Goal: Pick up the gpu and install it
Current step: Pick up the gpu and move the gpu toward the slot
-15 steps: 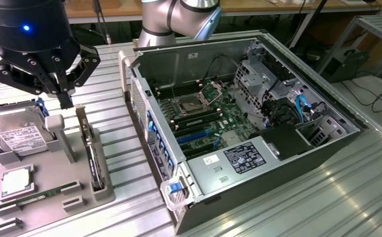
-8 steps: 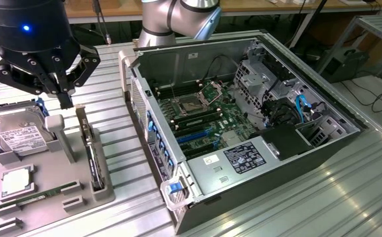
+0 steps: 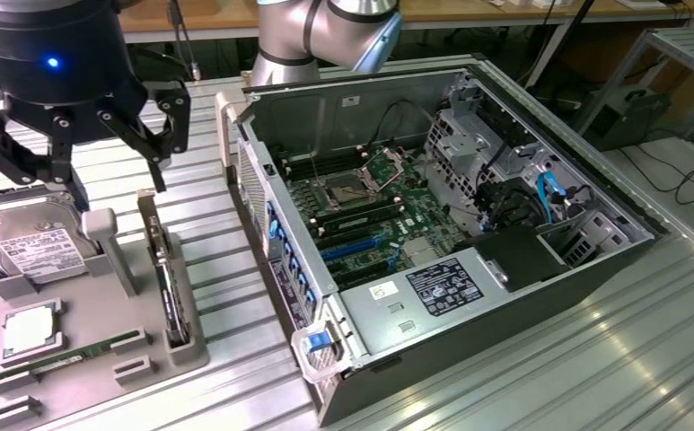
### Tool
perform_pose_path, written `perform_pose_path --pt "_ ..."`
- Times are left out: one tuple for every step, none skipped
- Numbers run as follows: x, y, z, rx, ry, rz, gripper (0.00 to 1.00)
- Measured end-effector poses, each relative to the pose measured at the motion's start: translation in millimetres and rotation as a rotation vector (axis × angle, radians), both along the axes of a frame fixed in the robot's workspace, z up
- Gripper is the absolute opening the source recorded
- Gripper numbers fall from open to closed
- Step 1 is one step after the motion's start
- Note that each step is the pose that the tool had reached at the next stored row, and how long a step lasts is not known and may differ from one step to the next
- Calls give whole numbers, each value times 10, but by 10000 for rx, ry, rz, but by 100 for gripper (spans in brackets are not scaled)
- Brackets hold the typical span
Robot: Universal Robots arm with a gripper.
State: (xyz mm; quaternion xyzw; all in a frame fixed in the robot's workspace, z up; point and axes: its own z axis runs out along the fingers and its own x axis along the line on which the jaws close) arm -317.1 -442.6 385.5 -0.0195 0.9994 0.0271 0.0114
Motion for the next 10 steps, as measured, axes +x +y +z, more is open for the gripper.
perform_pose_path --pt "0 0 -5 -1 0 0 66" --pt "0 0 -10 -1 1 0 66" --pt "0 -1 -13 -1 1 0 66" --pt "0 0 -17 -1 1 0 66" --pt "0 -1 -22 -1 1 0 66" --pt "0 -1 -28 -1 0 0 66" --pt "0 -1 -32 -1 1 0 66" --pt "0 -1 -39 -1 1 0 66" --pt "0 -1 -45 0 0 0 66" --pt "0 -1 -52 -1 1 0 66"
